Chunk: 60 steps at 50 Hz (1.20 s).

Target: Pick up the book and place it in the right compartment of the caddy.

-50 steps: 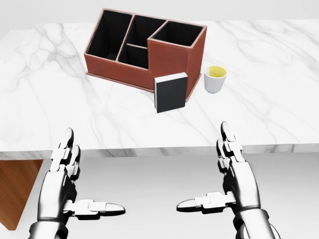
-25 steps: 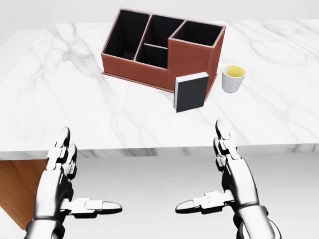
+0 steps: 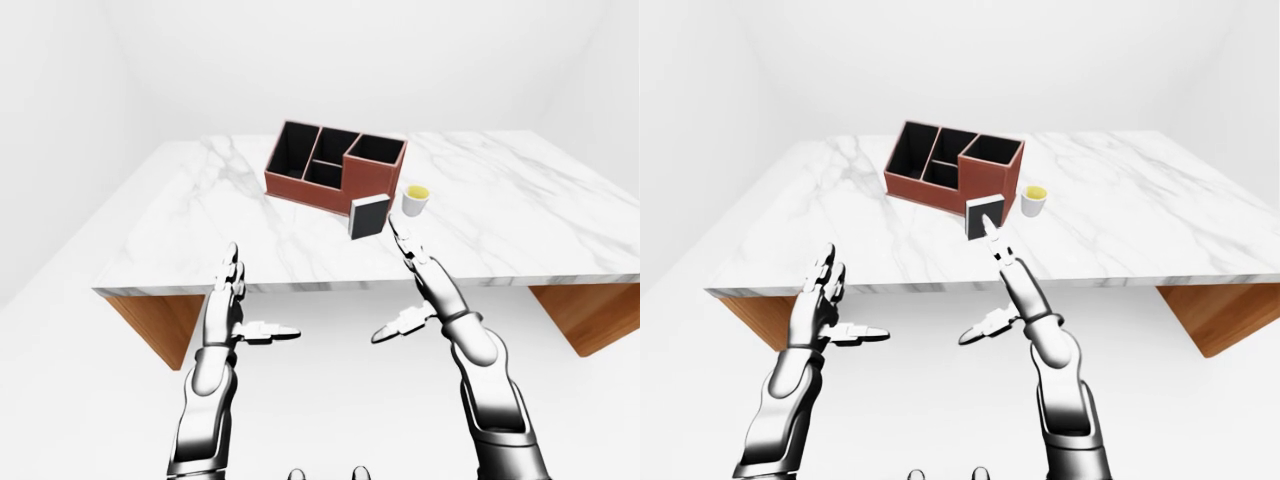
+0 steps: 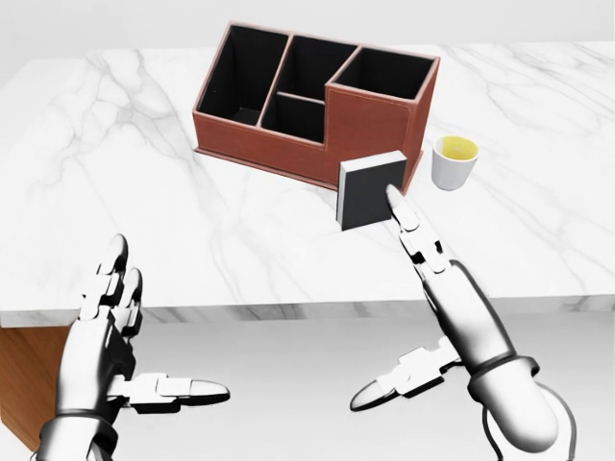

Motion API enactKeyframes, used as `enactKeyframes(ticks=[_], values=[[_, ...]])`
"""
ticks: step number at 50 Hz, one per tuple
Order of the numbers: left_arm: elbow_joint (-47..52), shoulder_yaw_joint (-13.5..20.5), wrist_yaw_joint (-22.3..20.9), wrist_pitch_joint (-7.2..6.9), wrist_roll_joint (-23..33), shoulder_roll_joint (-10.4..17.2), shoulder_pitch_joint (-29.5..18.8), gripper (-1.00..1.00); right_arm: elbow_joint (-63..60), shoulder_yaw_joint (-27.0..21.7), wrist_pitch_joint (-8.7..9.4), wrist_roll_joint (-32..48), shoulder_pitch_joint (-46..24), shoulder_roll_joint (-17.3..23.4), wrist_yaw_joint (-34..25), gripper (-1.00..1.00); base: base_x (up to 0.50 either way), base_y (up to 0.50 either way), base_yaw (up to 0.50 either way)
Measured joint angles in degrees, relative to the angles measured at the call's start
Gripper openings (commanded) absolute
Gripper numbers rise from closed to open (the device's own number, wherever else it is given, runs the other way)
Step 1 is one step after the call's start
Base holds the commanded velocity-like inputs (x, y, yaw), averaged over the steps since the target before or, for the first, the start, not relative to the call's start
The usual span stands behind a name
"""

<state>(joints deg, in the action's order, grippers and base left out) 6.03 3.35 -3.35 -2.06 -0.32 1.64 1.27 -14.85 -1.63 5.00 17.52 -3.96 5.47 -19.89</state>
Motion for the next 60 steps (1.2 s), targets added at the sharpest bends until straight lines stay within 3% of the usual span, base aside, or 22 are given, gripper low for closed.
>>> enactKeyframes(ticks=[29, 42, 60], values=[[6.70, 1.83, -0.28, -2.94, -0.89, 0.48, -0.28, 1.00, -10.83, -0.90, 0.00, 14.17, -3.42, 1.73, -12.61, 1.00, 0.29, 0.00, 0.00], [8.47, 2.20, -0.47, -2.94, -1.29, 0.51, -0.22, 1.00, -15.17, -0.62, 0.00, 22.16, -5.11, 2.32, -19.90, 1.00, 0.31, 0.00, 0.00], [8.97, 2.13, -0.59, -2.94, -1.70, 0.50, -0.52, 1.00, -21.89, -1.55, 0.00, 31.28, -8.08, 3.03, -20.11, 1.00, 0.30, 0.00, 0.00]])
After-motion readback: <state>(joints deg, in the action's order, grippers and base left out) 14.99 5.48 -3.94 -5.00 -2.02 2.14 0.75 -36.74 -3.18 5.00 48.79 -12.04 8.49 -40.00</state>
